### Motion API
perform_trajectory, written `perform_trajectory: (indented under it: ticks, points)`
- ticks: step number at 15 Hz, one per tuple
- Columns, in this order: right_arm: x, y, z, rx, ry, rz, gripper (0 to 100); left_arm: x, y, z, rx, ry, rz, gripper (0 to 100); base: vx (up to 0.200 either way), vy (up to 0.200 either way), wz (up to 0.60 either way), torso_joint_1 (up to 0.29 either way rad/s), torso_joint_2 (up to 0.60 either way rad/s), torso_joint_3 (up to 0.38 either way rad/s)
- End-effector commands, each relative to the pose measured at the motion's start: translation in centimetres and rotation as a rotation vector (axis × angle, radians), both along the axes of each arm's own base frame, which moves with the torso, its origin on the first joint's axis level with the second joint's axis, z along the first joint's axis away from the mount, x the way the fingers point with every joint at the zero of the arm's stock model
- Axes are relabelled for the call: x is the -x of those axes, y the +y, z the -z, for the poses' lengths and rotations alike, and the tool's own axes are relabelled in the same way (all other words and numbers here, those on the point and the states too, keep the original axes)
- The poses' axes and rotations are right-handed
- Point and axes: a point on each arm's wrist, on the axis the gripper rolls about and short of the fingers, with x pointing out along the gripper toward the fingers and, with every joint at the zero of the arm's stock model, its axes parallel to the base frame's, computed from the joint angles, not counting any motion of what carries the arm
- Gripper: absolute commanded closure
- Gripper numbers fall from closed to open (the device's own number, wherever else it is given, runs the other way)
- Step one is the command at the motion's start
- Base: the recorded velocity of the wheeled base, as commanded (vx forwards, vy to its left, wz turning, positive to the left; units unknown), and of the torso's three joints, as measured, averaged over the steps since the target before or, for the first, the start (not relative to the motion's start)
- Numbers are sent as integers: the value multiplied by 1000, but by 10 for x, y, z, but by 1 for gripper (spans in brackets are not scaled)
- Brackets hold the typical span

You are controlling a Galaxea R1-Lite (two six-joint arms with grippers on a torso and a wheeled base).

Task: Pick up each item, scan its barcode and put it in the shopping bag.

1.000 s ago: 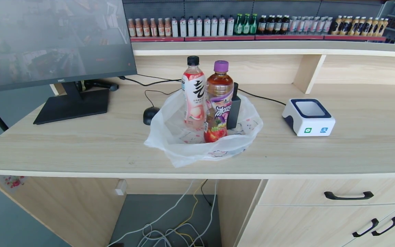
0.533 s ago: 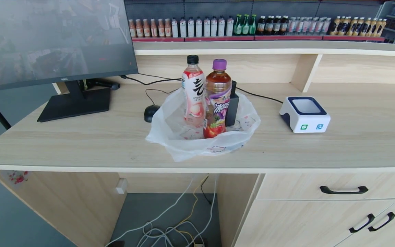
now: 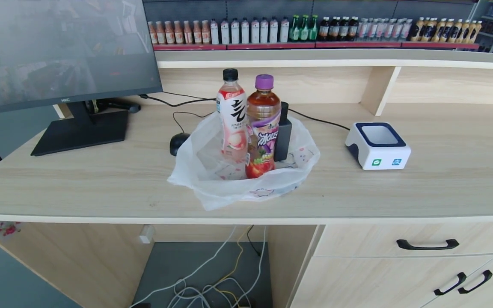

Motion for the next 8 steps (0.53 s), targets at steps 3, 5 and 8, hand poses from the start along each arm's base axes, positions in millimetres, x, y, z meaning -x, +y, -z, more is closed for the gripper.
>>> perform_trajectory:
  ticks: [3, 5, 8]
  points:
    - [0, 0, 0, 0, -1, 0, 0, 0, 0, 0, 1, 0, 1, 0, 0, -200, 0, 3, 7, 1]
    - [0, 0, 0, 0, -1, 0, 0, 0, 0, 0, 1, 0, 1, 0, 0, -200, 0, 10, 5, 2]
    - [0, 0, 0, 0, -1, 0, 0, 0, 0, 0, -1, 0, 1, 0, 0, -200, 0, -6, 1, 2]
